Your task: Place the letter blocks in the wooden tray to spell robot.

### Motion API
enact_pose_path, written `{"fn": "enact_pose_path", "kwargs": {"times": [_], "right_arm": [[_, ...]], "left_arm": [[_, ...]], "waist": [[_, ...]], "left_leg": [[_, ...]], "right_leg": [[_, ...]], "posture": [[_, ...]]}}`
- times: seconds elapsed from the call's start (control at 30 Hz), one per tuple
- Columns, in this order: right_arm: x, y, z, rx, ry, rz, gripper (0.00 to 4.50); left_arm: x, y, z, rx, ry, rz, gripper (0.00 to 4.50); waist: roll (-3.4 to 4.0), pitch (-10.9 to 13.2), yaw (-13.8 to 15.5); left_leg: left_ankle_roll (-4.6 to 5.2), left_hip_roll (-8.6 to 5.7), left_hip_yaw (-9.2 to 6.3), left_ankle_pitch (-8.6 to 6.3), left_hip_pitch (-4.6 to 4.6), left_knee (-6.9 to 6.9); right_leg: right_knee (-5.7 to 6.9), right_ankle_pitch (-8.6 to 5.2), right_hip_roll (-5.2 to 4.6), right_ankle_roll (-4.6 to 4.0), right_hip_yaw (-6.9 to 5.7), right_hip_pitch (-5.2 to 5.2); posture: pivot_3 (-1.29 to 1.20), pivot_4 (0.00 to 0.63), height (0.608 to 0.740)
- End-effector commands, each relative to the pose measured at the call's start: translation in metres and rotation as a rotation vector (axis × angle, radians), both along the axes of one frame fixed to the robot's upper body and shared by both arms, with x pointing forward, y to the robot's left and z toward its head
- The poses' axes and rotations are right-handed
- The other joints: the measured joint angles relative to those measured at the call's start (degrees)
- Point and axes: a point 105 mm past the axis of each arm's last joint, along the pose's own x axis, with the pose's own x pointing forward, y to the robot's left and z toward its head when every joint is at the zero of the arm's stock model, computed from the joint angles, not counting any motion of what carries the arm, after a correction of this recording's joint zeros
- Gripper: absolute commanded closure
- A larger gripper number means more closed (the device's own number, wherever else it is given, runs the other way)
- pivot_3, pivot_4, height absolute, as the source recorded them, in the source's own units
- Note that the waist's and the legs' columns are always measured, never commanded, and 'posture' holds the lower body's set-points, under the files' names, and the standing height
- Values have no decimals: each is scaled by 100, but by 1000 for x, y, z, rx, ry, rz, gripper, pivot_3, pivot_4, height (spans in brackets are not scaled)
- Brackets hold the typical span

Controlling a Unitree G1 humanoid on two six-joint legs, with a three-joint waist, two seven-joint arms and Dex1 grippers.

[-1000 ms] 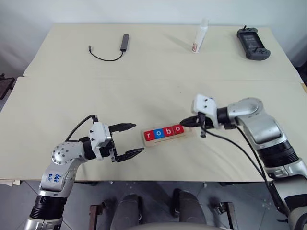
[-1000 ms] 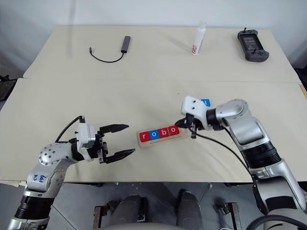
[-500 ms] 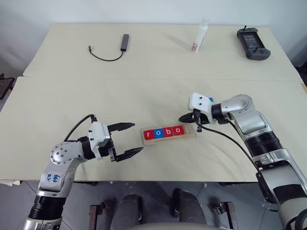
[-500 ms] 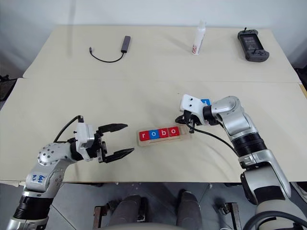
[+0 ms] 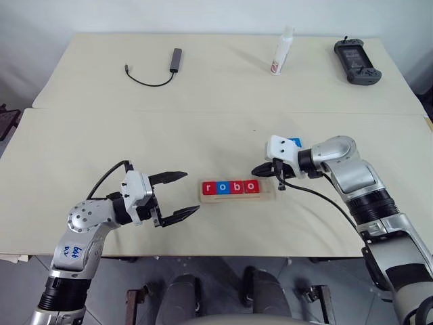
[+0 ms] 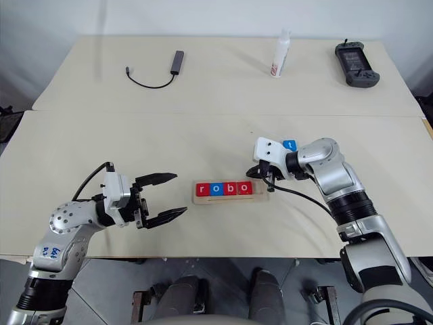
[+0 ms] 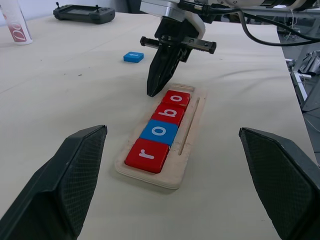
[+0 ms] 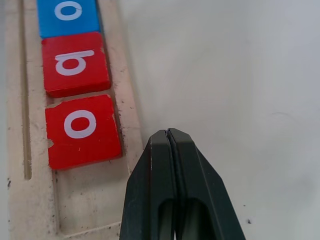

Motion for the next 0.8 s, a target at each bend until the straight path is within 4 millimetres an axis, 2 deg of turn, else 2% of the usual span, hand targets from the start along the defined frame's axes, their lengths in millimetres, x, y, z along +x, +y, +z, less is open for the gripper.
{"fn": "enact_pose_path", "kwargs": {"times": [0.03, 0.27, 0.47, 0.57, 0.67, 0.73, 0.8], "right_arm": [[-6, -5, 4, 1, 5, 3, 4458], [-6, -7, 7, 18, -18, -13, 4458], [-11, -21, 36, 152, -98, -53, 4458], [-21, -43, 45, 226, -136, -130, 3902], [-33, -77, 39, 244, -199, -260, 2906], [-44, -100, 33, 316, -209, -350, 2216], [-56, -120, 37, 406, -294, -415, 1578]], "left_arm": [[-3, -1, 11, -4, -46, -17, 0], [-2, -3, 11, -3, -45, -25, 0], [-1, -2, 10, 0, -39, -37, 0], [0, -3, 8, 2, -32, -52, 0], [4, -4, 8, 1, -27, -69, 0], [8, -4, 8, -2, -27, -76, 0], [11, -5, 9, -5, -26, -83, 0]], "waist": [[0, 0, 5], [0, 0, 6], [0, 0, 26], [0, 0, 41], [-1, 0, 108], [-1, 0, 157], [0, 0, 159]], "left_leg": [[0, 0, 0, 0, 0, 0], [0, 0, 0, 0, 0, 0], [0, -1, -1, 0, -2, 0], [0, 0, -2, 0, -3, 0], [1, -2, -3, 0, -2, 0], [1, -3, 3, -1, -2, -1], [1, -2, 4, -1, 0, -1]], "right_leg": [[0, 0, 0, 0, 0, 0], [0, 0, 0, 0, 0, 0], [-1, 0, 0, 0, -1, 0], [-2, 0, 0, 0, -2, 0], [-4, 0, -1, 0, -3, 3], [-4, 0, -1, 0, 0, 2], [-4, 0, 0, 0, -1, 2]], "posture": [[0, 150, 740], [0, 150, 740], [0, 150, 740], [0, 150, 740], [0, 150, 740], [0, 150, 740], [0, 150, 740]]}}
